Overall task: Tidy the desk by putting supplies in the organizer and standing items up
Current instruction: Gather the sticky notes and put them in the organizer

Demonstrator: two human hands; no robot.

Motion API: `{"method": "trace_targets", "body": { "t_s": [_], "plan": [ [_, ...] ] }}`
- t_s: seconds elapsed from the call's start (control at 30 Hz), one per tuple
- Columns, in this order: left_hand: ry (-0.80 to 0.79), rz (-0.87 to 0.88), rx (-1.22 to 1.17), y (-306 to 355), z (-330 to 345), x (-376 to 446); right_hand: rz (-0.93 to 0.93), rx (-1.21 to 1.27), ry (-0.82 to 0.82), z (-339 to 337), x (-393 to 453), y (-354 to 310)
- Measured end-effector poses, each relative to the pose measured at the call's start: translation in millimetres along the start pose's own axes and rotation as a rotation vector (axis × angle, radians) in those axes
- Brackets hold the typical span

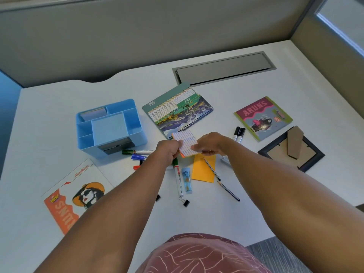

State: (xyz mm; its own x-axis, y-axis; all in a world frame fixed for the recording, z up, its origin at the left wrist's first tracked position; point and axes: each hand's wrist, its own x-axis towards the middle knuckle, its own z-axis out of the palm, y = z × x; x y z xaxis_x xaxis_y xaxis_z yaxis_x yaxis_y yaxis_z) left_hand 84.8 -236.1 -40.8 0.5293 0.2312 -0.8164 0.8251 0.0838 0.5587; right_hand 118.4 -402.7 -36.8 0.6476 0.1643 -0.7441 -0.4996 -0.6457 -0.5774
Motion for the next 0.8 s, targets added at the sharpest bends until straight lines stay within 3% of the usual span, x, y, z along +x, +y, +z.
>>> {"method": "trace_targets", "body": {
  "t_s": [0.17, 0.3, 0.6, 0.8],
  "plan": [
    [0.058, 0.021, 0.004, 0.5, -9.4, -1.6, -0.15, -0.532, 0.015, 0.3, -2.5, 13.2],
    [0.111, 0.023, -0.024, -0.3, -18.0, 0.2, -0.228, -0.743, 0.013, 6.0, -10.3, 15.7],
    [0.134, 0.033, -0.073, -2.6, -24.7, 0.0, -0.335, -0.962, 0.12, 23.1, -16.1, 21.0],
    [0.141, 0.056, -0.067, -6.1, -24.3, -0.9, -0.31, -0.858, 0.167, 21.9, -15.6, 16.2]
  ]
}}
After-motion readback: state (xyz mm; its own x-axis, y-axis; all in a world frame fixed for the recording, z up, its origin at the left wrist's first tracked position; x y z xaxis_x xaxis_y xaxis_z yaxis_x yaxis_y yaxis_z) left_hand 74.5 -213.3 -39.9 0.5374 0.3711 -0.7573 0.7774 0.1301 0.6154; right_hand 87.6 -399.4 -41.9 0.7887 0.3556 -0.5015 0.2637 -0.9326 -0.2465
